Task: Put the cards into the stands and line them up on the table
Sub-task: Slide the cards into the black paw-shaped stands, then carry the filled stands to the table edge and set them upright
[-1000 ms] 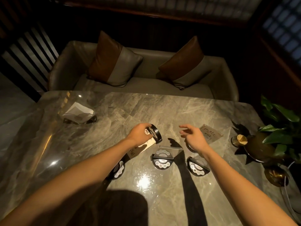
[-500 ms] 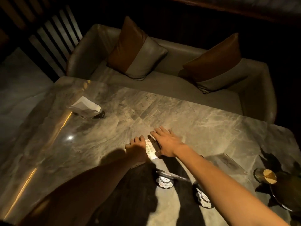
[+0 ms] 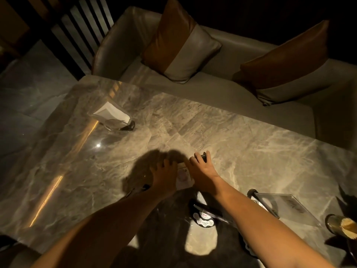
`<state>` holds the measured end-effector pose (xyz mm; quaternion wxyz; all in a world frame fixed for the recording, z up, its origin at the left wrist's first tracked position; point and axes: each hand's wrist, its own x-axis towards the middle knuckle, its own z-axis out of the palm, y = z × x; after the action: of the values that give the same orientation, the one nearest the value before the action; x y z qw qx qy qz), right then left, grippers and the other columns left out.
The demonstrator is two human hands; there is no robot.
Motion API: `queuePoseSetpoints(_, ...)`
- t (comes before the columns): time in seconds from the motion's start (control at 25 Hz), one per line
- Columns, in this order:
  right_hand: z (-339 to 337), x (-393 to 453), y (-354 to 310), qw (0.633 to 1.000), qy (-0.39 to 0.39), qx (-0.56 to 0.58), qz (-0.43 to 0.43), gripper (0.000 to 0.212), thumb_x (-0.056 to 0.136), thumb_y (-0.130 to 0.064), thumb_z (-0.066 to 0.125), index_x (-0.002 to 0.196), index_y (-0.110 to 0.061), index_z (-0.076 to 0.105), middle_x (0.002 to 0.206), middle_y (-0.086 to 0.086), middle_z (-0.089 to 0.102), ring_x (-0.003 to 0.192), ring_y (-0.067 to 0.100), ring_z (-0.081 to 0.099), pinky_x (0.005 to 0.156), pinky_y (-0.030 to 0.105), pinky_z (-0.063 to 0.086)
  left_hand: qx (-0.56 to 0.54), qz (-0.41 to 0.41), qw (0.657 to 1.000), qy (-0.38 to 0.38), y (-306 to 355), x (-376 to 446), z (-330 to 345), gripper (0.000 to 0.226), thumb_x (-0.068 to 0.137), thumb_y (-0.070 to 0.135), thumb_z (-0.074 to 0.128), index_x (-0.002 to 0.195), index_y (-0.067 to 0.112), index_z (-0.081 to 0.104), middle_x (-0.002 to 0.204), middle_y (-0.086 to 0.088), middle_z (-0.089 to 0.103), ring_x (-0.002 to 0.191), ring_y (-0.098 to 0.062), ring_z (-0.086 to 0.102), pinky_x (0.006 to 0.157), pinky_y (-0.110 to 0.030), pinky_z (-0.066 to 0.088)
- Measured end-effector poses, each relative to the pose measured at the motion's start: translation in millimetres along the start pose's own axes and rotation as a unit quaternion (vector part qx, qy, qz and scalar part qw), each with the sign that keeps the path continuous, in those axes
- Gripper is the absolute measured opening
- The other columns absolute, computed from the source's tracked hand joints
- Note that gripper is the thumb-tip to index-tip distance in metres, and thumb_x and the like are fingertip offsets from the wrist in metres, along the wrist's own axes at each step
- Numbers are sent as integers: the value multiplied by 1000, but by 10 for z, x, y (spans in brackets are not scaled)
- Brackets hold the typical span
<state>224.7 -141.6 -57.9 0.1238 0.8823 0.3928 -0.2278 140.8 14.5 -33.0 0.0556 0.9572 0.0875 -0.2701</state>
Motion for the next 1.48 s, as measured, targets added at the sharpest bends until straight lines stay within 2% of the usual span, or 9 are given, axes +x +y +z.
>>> queuePoseSetpoints(0.08, -223, -114, 26, 1000, -30, -4, -2, 62, 98, -23, 48, 153, -4, 29, 148, 21, 34, 146, 42, 21, 115, 69, -1, -52, 27, 998, 0, -45, 72, -62, 85, 81, 50, 69, 151, 26, 26, 153, -14, 26, 136, -41, 35, 107, -57, 37)
queuePoseSetpoints(0.2, -372, -278, 11, 998, 8, 32, 51, 81, 88, -29, 62, 153, -3, 21, 142, 22, 41, 133, 42, 39, 115, 62, 20, -37, 77, 995, 50, -24, 143, -265, 81, 76, 58, 68, 144, 34, 31, 149, -12, 30, 130, -36, 43, 101, -46, 45)
queuePoseSetpoints(0.4, -510, -545, 196, 964, 97, 179, 172, 106, 57, -60, 76, 137, -4, 36, 121, 13, 53, 110, 34, 54, 96, 47, 44, -292, 95, 948, 82, 234, 51, -756, 97, 78, 15, 79, 153, 38, 21, 124, -3, 53, 101, -20, 60, 81, -28, 50)
queuePoseSetpoints(0.52, -546, -752, 181, 903, 142, 344, 216, 80, 65, -43, 81, 127, -15, 38, 115, 2, 53, 103, 22, 56, 84, 38, 50, -365, 105, 922, 74, 397, 13, -1062, 66, 89, 11, 69, 139, 33, 32, 109, 3, 69, 93, -15, 68, 79, -33, 57)
queuePoseSetpoints(0.64, -618, -926, 199, 789, 195, 526, 252, 40, 86, -26, 75, 115, -23, 48, 102, -6, 65, 88, 16, 67, 70, 32, 54, -309, 198, 925, 94, 534, -70, -1189, 23, 92, 17, 66, 112, 26, 62, 97, 5, 72, 86, -13, 68, 72, -27, 54)
queuePoseSetpoints(0.76, -627, -1088, 291, 718, 241, 603, 249, 12, 92, -15, 69, 102, -19, 63, 88, -4, 73, 79, 22, 72, 66, 32, 56, -295, 245, 917, 113, 599, -125, -1214, 13, 90, 19, 68, 102, 25, 69, 91, 7, 73, 81, -12, 65, 71, -26, 47)
queuePoseSetpoints(1.04, -583, -1403, 351, 783, 222, 523, 254, 10, 92, -16, 66, 87, -21, 60, 80, -2, 68, 79, 19, 65, 74, 38, 50, -295, 265, 913, 90, 709, -228, -1159, 9, 90, 17, 68, 96, 22, 71, 83, 9, 70, 77, -12, 64, 68, -26, 47)
queuePoseSetpoints(1.24, -498, -1624, 338, 791, 195, 514, 267, 4, 93, -14, 63, 95, -17, 65, 85, 1, 69, 82, 22, 65, 70, 33, 48, -270, 257, 923, 93, 766, -354, -1194, 21, 91, 22, 68, 112, 22, 71, 107, 7, 72, 97, -11, 66, 86, -29, 53)
queuePoseSetpoints(1.48, -686, -2078, 292, 801, 204, 492, 274, 32, 96, -20, 62, 128, -18, 62, 117, 5, 70, 106, 20, 67, 94, 41, 54, -228, 299, 921, 103, 960, -588, -1370, 26, 93, 26, 64, 118, 22, 70, 120, 3, 71, 111, -14, 64, 97, -37, 52)
